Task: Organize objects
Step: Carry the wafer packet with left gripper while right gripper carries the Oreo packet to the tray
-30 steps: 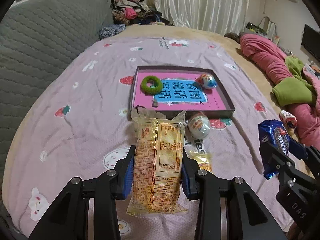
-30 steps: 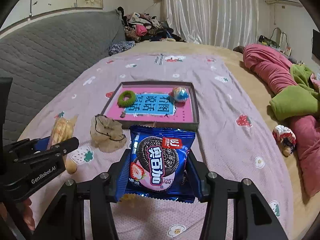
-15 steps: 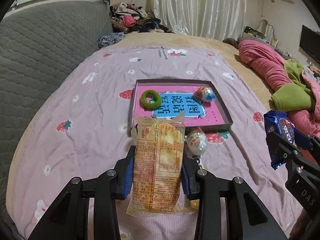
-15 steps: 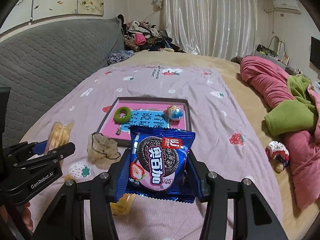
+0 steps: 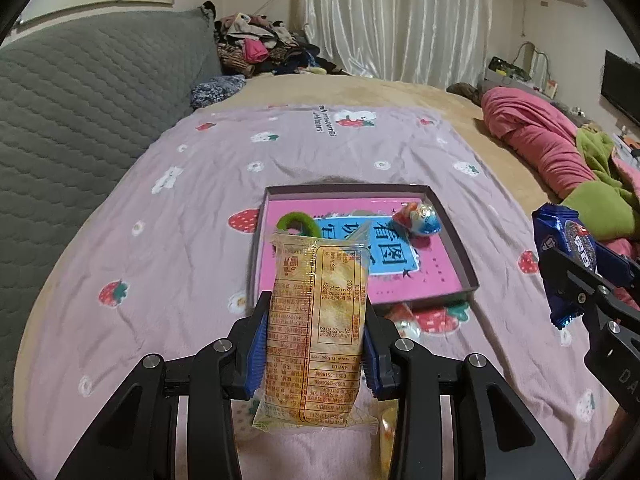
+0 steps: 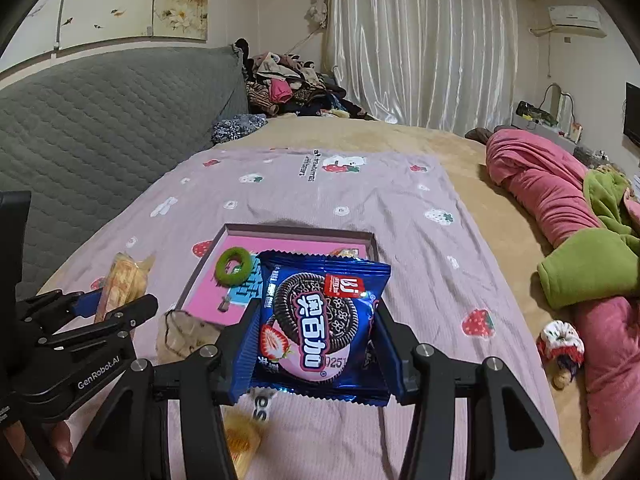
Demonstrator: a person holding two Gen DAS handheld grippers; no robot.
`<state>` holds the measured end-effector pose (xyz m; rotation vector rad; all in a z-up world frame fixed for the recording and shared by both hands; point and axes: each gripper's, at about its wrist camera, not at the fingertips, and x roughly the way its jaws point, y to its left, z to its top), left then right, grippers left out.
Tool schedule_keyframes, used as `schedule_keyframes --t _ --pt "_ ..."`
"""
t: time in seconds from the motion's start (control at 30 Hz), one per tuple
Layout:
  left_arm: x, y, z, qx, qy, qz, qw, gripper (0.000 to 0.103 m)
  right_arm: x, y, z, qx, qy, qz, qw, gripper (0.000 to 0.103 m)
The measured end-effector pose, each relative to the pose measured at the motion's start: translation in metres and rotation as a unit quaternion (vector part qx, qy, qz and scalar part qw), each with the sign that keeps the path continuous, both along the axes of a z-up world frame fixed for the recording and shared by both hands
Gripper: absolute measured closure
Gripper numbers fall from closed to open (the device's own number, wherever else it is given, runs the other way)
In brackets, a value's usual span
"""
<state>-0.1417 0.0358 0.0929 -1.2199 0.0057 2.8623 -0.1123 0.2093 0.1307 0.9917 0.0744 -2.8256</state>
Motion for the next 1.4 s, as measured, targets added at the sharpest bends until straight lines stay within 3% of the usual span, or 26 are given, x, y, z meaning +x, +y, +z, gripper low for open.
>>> schedule_keyframes --t 0.3,0.57,0.83,1.4 --pt "-0.055 -0.006 -0.032 0.025 -0.021 0.014 0.9994 0.063 -0.039 0.001 -0.023 -0.003 -0.001 0.008 1.000 0.051" --pt "-0.092 -0.002 -0.064 0.011 -0.031 0.020 0.9993 0.063 -0.077 0.002 -0.045 -0.015 0.002 0.013 1.000 0.051" --pt "-0.113 0.009 -0.095 -0.007 -0.039 0.010 0.9992 0.063 -0.104 0.002 -0.079 -0.019 -0.003 0.021 1.000 0.051" --pt "-0.143 -0.003 -0.137 0.014 -0.064 0.023 0.9976 0.063 -0.148 0.025 -0.137 -0.018 -0.038 0.004 0.999 0.051"
